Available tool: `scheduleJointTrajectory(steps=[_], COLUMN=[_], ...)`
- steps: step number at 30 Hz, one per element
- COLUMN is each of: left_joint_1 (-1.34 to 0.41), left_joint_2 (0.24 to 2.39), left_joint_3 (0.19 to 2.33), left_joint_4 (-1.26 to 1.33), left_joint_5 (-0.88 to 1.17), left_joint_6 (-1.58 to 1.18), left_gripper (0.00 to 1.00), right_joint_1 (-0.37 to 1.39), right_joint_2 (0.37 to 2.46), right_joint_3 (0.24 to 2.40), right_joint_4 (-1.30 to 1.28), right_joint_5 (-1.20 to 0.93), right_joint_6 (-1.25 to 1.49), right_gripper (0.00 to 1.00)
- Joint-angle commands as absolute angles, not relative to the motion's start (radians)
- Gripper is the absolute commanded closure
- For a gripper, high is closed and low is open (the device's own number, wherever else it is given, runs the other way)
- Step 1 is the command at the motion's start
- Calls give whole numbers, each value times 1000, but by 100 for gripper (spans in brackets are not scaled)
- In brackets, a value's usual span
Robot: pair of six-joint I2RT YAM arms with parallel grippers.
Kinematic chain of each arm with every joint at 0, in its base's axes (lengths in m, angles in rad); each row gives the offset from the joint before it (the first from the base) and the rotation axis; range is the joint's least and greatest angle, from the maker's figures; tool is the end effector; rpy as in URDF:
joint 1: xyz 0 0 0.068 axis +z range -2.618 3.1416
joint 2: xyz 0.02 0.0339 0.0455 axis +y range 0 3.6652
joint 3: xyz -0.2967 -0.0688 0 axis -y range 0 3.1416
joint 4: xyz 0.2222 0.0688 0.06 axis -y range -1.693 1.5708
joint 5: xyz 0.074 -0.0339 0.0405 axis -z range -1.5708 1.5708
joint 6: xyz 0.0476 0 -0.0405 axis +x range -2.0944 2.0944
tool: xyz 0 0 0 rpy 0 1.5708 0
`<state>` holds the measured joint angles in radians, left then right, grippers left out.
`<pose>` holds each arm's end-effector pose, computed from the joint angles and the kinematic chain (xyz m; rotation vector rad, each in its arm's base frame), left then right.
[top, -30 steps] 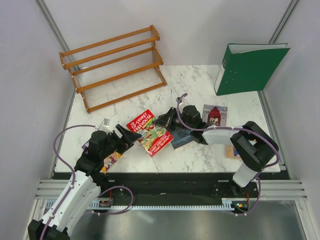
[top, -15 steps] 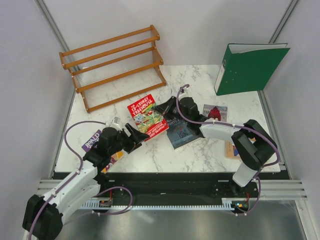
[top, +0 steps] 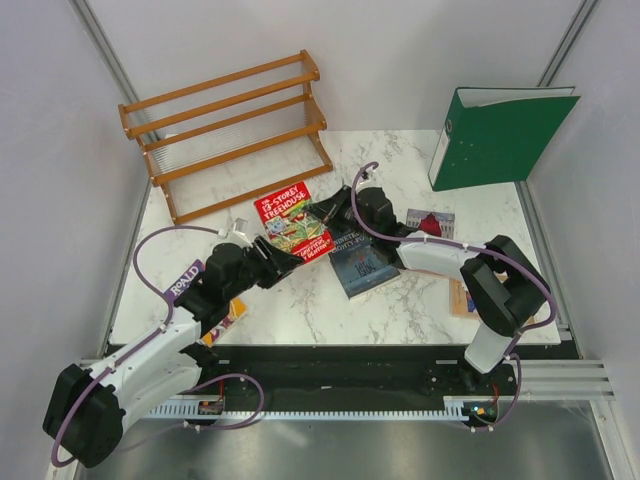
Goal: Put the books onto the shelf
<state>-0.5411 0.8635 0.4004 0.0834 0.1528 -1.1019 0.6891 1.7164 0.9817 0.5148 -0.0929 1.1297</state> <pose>0.1379 -0.0913 0.2486 -0.4887 2.1008 -1.1810 0.2956 0.2492 0.2761 0.3670 1.9822 1.3311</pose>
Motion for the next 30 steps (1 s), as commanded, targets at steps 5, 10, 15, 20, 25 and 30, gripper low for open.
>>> scheduleJointTrajectory(steps=[5, 10, 15, 20, 25, 30], left_joint_1=[-549, -551, -546, -526, -428, -249], left_joint_2=[854, 841, 857, 914, 983, 1090], left_joint_3=[460, 506, 658, 846, 991, 997], left_joint_4=[166, 78, -89, -187, -258, -151], left_joint_5=[121, 91, 54, 51, 159, 483], left_joint_6=[-1048, -1017, -893, -773, -724, -782], left_gripper=[98, 98, 98, 98, 98, 98], right_joint_1=[687, 677, 661, 646, 626, 609], right_joint_2=[1713, 1712, 1625, 1458, 1342, 1370], right_joint_3=[982, 966, 927, 855, 759, 753], right_joint_4=[589, 589, 445, 270, 218, 202], right_joint_5=[-109, -133, -91, 29, 90, 63], right_joint_6=[1169, 1157, 1040, 930, 859, 861], right_gripper=[100, 83, 59, 47, 32, 31])
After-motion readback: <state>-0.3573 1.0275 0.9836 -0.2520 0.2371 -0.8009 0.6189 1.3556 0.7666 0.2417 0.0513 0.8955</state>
